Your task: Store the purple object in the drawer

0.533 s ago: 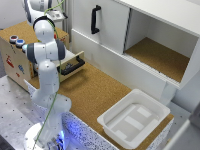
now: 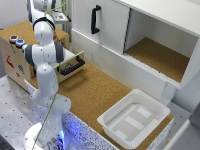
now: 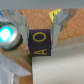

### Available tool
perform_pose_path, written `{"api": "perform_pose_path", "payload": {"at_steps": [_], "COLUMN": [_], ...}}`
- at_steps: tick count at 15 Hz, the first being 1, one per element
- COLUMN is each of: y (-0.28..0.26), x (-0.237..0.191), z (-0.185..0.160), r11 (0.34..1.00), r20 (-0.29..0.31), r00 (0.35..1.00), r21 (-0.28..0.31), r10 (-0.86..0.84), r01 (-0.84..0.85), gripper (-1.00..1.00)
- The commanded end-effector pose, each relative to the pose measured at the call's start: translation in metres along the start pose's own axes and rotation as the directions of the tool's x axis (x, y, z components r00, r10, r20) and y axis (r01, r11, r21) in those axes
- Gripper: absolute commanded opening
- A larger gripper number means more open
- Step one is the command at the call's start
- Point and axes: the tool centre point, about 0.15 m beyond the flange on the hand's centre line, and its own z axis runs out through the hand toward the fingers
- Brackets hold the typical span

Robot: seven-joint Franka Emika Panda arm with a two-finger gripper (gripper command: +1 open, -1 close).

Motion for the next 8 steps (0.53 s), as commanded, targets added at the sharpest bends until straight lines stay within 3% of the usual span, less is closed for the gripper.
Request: {"api": "perform_pose_path", "payload": {"at_steps": [1,5,8], "y": [0.004,0.019,0.039], "x": [-0.084,-0.083,-0.053], "z": [0.079,0.105,0.118], "r11": [0.983,0.978,0.972], "r20": [-0.138,-0.146,-0.130], "r00": [0.987,0.982,0.984], "r21": [-0.175,-0.186,-0.214], "r10": [-0.084,-0.124,-0.122], "r01": [0.059,0.096,0.092], "gripper": [-1.00,-1.00,-1.00]}}
